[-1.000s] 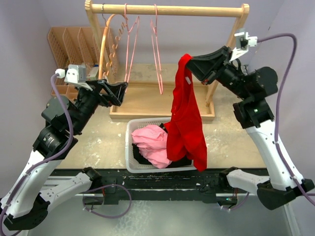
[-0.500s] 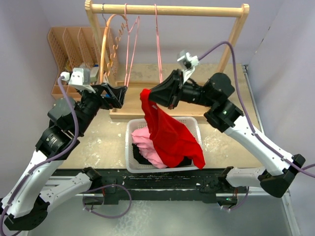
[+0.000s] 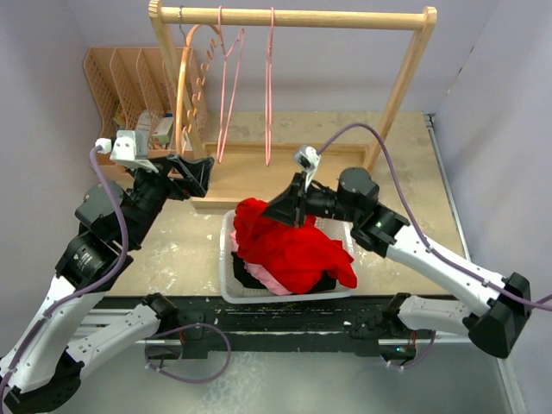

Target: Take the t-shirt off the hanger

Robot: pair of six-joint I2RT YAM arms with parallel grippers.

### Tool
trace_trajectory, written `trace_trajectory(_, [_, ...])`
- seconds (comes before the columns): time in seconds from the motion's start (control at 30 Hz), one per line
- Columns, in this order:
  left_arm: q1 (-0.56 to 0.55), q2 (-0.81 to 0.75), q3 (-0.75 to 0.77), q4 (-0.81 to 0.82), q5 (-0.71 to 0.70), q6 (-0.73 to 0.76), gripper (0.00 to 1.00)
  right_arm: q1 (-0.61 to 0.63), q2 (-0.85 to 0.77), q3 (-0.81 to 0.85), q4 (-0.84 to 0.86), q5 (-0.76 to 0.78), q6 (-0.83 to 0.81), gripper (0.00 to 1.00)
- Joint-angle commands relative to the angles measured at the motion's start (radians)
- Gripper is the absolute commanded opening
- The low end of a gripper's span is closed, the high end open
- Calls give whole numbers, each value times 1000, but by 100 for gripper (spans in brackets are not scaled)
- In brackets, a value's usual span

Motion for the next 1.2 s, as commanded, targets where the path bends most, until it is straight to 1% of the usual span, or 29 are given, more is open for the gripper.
trace_trajectory(0.0, [4, 9, -12, -1, -13, -22, 99, 2, -149, -104, -14, 118, -4, 0])
trace_trajectory(0.1, [4, 9, -16, -7, -8, -25, 99, 2, -243, -182, -100, 189, -2, 0])
trace_trajectory(0.23, [3, 6, -28, -9, -12, -29, 99, 4, -335, -268, -205, 244, 23, 0])
trace_trajectory(0.33, [4, 3, -39, -10, -19, -33, 99, 3, -382, -329, -264, 300, 57, 0])
trace_trajectory(0.43, [4, 0, -55, -13, -26, -39, 99, 3, -386, -375, -333, 354, 89, 0])
trace_trajectory(0.57, [4, -4, -75, -12, -31, -47, 99, 3, -341, -428, -367, 388, 126, 0])
trace_trajectory(0.77, [4, 4, -106, -14, -44, -64, 99, 3, -208, -495, -321, 409, 148, 0])
trace_trajectory(1.07, [3, -1, -195, -48, -41, -115, 99, 3, 52, -497, -256, 449, 160, 0])
trace_trajectory(1.17, [3, -8, -226, -90, -49, -147, 99, 3, 115, -494, -244, 455, 169, 0])
